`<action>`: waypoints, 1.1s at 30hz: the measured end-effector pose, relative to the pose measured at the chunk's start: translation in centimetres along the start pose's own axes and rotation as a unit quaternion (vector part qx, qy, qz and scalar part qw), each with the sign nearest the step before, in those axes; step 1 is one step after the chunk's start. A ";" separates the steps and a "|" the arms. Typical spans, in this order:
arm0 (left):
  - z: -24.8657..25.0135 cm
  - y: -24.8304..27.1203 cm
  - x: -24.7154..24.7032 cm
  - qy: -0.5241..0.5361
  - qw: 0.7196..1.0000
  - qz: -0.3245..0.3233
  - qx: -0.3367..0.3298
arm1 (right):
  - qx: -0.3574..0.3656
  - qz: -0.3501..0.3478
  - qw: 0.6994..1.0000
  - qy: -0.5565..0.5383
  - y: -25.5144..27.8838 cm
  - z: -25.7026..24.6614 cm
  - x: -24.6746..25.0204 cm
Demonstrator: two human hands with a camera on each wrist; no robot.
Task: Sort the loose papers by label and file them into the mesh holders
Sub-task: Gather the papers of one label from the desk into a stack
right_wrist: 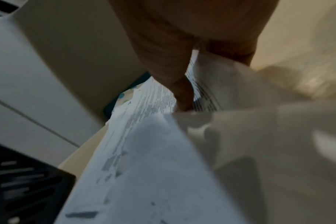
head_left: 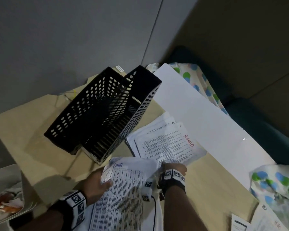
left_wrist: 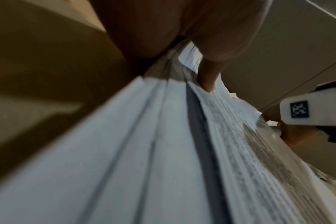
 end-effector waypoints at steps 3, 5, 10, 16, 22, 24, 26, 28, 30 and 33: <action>0.0 0.2 0.1 -0.009 1.000 -0.006 0.009 | 0.044 -0.082 0.995 -0.044 0.8 -0.8 -1.9; 0.6 0.3 0.0 -0.004 1.000 -0.010 -0.009 | 0.075 -0.015 0.997 0.022 1.7 -1.4 -0.8; 1.0 0.5 0.2 -0.007 1.000 -0.010 -0.007 | 0.140 -0.002 0.980 0.143 4.4 -2.5 0.7; 0.8 0.7 0.4 -0.006 1.000 -0.026 -0.006 | 0.080 0.036 0.991 0.097 5.0 -1.4 5.1; 0.5 -0.5 0.3 0.018 0.998 -0.053 -0.009 | 0.122 0.126 0.982 0.065 4.0 1.7 14.5; 0.9 -1.2 0.2 0.026 0.999 -0.040 -0.012 | 0.127 0.144 0.981 0.020 4.2 2.0 18.1; 0.9 -2.0 0.1 0.006 1.000 -0.022 -0.001 | 0.132 0.164 0.978 -0.018 4.7 1.8 21.4; 1.4 -2.4 0.0 0.000 1.000 -0.007 0.007 | 0.169 0.169 0.970 -0.043 5.7 1.5 23.6; 1.4 -3.0 -0.3 0.013 1.000 -0.002 0.009 | 0.214 0.140 0.966 -0.039 7.0 1.2 24.0; 0.1 -4.2 -0.9 0.033 0.999 -0.004 0.013 | 0.200 0.038 0.979 0.008 8.2 2.0 21.5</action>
Point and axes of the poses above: each hand's wrist, its own y-axis away from the middle knuckle, its own x-axis out of the back of the hand, z = x × y, the point moved 5 cm from there along -y, towards the middle knuckle, and after that the axes turned 3 degrees about y, right-handed, at the moved point
